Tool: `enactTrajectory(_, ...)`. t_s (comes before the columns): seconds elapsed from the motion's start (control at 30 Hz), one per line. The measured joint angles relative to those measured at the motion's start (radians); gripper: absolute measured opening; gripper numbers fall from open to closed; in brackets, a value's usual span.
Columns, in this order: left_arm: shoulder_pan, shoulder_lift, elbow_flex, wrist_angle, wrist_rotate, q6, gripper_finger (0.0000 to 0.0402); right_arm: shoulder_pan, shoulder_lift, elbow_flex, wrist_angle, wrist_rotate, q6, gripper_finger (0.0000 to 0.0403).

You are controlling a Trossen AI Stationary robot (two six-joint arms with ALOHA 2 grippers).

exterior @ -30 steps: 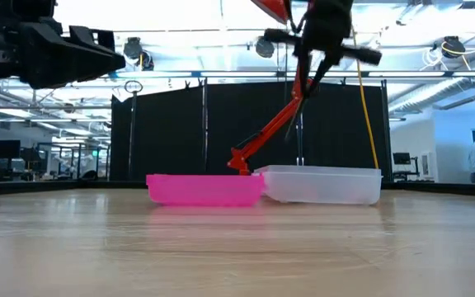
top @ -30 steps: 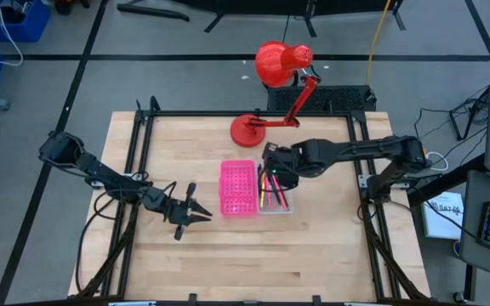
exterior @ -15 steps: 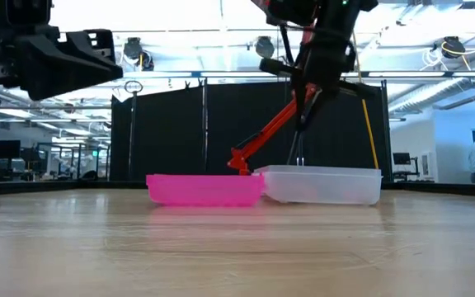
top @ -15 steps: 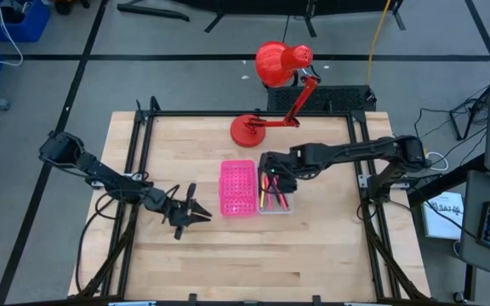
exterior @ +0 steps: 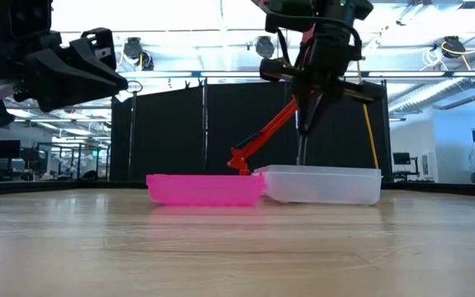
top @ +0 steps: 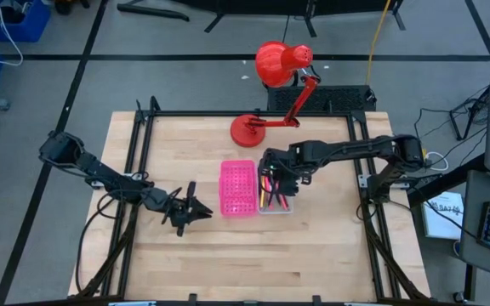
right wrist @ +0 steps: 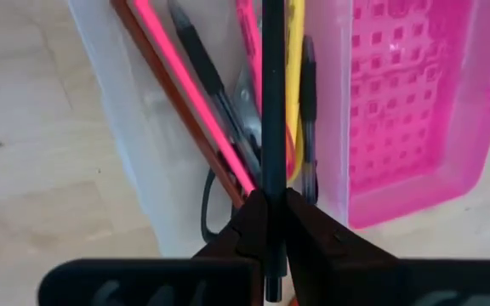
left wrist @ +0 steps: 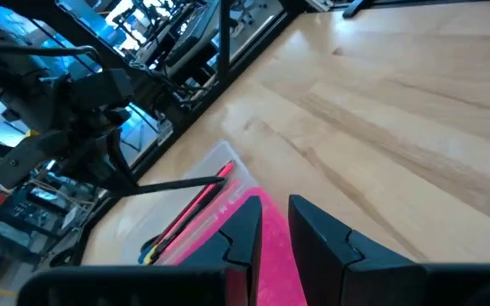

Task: Pick & place school supplies into a supply box
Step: Put the black pen into the pink supply box

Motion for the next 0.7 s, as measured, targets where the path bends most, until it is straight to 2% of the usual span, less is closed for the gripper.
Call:
enactTrajectory(0.27, 0.031, 0.000, 0.000, -0.007, 0.001, -0.002, 0.0069, -0.046, 0.011, 0.000, 0.034, -0.170, 0.054, 0.0016)
enactTrajectory(0.7, 0.057, 0.000, 0.000, -0.057, 0.057, -0.014, 0.0069, -0.112, 0.076, 0.000, 0.058, -0.171, -0.013, 0.0016)
